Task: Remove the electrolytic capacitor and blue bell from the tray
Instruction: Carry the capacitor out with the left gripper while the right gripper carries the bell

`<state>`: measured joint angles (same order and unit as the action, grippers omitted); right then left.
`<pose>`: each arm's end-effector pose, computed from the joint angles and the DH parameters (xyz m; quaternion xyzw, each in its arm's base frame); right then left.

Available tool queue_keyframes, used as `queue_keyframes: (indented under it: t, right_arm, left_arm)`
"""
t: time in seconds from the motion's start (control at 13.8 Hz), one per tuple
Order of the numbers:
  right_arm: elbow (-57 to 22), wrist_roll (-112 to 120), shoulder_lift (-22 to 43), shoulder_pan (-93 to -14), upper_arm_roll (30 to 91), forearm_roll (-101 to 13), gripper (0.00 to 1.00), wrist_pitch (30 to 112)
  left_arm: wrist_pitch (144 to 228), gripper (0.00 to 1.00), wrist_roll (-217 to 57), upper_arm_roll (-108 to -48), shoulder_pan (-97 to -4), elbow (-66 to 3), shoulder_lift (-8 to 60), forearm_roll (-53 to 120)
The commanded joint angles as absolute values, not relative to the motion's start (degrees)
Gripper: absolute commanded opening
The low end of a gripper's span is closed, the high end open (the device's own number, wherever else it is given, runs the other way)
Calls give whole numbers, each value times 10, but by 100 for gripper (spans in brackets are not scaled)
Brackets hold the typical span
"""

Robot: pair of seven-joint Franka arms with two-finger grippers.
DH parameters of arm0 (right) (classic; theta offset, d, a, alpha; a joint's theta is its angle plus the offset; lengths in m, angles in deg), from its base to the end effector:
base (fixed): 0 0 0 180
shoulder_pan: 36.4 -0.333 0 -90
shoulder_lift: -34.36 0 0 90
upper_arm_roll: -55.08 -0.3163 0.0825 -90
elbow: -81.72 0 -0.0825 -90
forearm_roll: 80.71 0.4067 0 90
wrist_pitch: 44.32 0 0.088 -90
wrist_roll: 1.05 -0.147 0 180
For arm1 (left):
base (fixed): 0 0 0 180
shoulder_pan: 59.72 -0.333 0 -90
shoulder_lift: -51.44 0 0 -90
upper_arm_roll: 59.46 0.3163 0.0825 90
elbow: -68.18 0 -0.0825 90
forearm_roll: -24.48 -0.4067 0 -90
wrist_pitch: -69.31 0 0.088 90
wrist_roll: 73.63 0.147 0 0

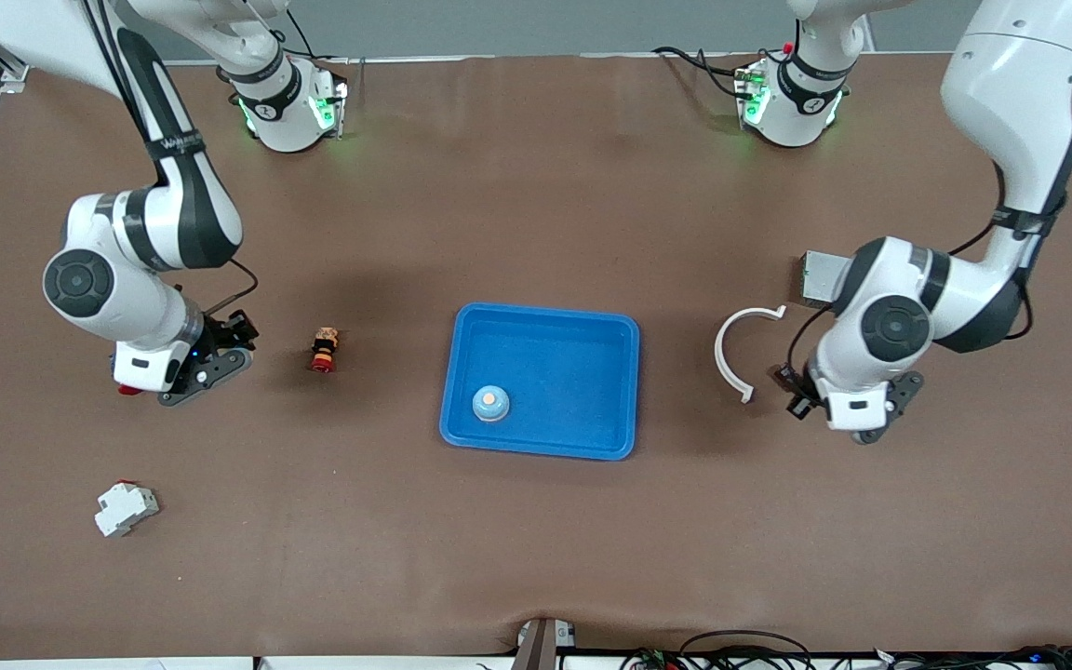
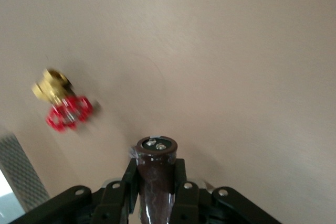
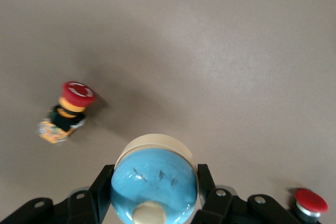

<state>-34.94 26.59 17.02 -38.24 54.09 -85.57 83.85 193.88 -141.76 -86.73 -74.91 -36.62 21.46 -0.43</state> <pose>0.5952 0.0243 0.2321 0.9556 0.2889 -0.0559 0.0178 0.6407 -0.0980 0.2105 -0.9275 -0.3666 0.0020 0.0730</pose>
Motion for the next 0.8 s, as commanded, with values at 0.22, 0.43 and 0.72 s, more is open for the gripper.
queue_keyframes:
  t: [0.22, 0.43, 0.72]
  right_arm:
    - [-348, 281, 114, -362, 529, -864, 12, 854]
    - [-344, 282, 95, -361, 530, -864, 13, 857]
    - [-345, 283, 75, -352, 529, -864, 15, 881]
  left_arm:
    - [1945, 0, -1207, -878, -854, -393, 224, -58]
    - [1974, 0, -1120, -877, -892, -392, 207, -76]
    - [2011, 0, -1040, -877, -927, -392, 167, -87]
